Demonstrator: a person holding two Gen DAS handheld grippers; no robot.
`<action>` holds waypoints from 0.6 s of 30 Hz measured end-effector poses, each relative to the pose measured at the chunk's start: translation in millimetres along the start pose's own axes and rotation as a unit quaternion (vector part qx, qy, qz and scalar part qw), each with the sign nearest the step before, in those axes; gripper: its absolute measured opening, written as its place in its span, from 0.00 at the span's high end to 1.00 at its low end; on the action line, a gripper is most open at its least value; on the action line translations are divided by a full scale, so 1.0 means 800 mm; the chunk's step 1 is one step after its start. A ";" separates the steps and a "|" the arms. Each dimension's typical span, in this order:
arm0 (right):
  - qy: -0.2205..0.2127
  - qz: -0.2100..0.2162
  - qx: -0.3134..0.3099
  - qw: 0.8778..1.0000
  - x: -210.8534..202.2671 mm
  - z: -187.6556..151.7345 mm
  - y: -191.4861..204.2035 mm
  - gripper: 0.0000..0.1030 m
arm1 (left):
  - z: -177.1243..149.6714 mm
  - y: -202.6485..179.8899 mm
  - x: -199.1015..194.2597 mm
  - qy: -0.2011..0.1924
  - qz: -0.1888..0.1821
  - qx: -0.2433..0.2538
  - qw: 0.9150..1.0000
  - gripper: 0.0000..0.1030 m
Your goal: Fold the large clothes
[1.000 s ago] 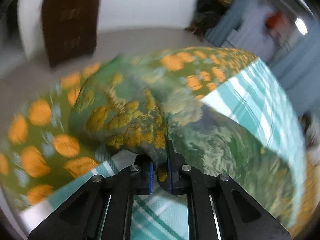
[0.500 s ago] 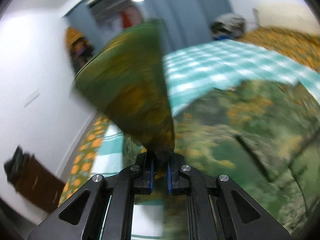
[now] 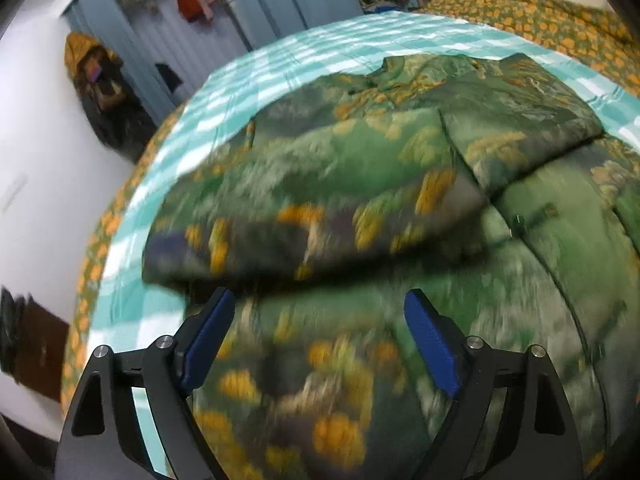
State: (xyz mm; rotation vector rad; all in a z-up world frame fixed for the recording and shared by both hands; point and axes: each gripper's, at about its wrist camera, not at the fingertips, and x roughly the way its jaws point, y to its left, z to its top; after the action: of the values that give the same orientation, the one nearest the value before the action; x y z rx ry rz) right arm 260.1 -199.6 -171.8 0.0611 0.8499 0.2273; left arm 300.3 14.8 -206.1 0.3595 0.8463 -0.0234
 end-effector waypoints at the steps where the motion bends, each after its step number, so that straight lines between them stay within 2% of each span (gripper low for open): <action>1: -0.001 0.027 0.013 1.000 0.002 0.012 0.006 0.44 | -0.006 0.008 0.000 0.003 -0.004 -0.012 1.000 0.15; 4: 0.010 0.130 0.068 0.989 0.026 0.049 0.019 0.44 | -0.020 0.027 -0.006 0.003 -0.009 -0.062 0.998 0.15; 6: 0.039 0.200 0.120 0.972 0.063 0.071 0.028 0.44 | -0.032 0.034 0.000 0.010 -0.007 -0.096 0.995 0.15; 8: 0.070 0.242 0.149 0.956 0.103 0.084 0.042 0.44 | -0.044 0.052 0.005 0.022 -0.013 -0.135 0.990 0.15; 10: 0.100 0.240 0.159 0.952 0.136 0.088 0.056 0.44 | -0.056 0.064 0.008 0.027 -0.019 -0.166 0.986 0.15; 12: 0.126 0.248 0.179 0.944 0.162 0.084 0.067 0.44 | -0.071 0.074 0.009 0.028 -0.028 -0.190 0.981 0.15; 14: 0.137 0.270 0.204 0.931 0.177 0.080 0.077 0.44 | -0.082 0.078 0.009 0.027 -0.033 -0.198 0.979 0.13; 15: 0.138 0.278 0.206 0.928 0.180 0.080 0.084 0.44 | -0.084 0.078 0.009 0.026 -0.032 -0.199 0.979 0.12; 16: 0.134 0.274 0.202 0.930 0.180 0.082 0.088 0.59 | -0.083 0.077 0.009 0.025 -0.032 -0.199 0.979 0.12; 17: 0.126 0.255 0.191 0.939 0.177 0.085 0.095 0.85 | -0.082 0.075 0.009 0.024 -0.031 -0.198 0.979 0.12; 18: 0.117 0.232 0.180 0.949 0.173 0.090 0.100 0.86 | -0.083 0.076 0.008 0.024 -0.031 -0.197 0.980 0.12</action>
State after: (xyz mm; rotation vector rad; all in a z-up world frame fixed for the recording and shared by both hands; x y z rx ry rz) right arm 388.2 -88.4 -215.1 0.5911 1.0993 0.5262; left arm 266.1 93.7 -233.1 -0.0394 0.8876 0.0958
